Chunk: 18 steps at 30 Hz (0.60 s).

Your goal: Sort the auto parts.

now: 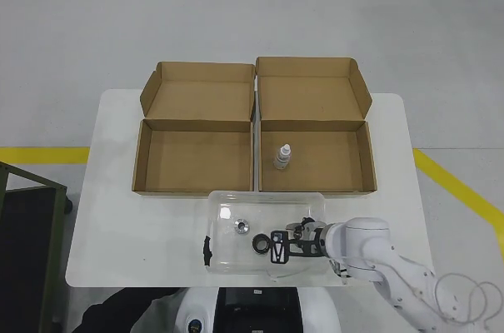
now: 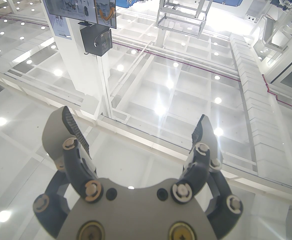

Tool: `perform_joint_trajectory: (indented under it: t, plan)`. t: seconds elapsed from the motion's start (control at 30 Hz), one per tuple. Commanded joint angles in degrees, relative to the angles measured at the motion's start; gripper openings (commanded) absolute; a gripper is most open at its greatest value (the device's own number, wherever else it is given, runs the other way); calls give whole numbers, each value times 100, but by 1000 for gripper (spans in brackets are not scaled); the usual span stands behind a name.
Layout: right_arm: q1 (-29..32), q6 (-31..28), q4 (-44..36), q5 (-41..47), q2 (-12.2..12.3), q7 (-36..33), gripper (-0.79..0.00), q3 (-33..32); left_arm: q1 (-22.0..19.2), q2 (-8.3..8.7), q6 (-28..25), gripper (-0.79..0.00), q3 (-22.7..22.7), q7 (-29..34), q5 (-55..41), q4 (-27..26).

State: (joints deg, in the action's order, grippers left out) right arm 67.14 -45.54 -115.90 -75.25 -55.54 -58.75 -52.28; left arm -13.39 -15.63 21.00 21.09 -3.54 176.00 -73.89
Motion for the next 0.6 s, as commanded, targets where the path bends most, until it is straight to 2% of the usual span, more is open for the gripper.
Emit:
perform_joint_trajectory:
  t: [0.0, 0.33, 0.57]
  plan:
    - [-46, 26, -56, 66, 31, -26, -785, 13, 0, 0, 0, 0, 0, 0, 0, 0]
    - [-120, 136, -577, 313, 163, -68, -785, -165, 0, 0, 0, 0, 0, 0, 0, 0]
    - [22, 423, -908, 221, 205, 811, -785, -602, 0, 0, 0, 0, 0, 0, 0, 0]
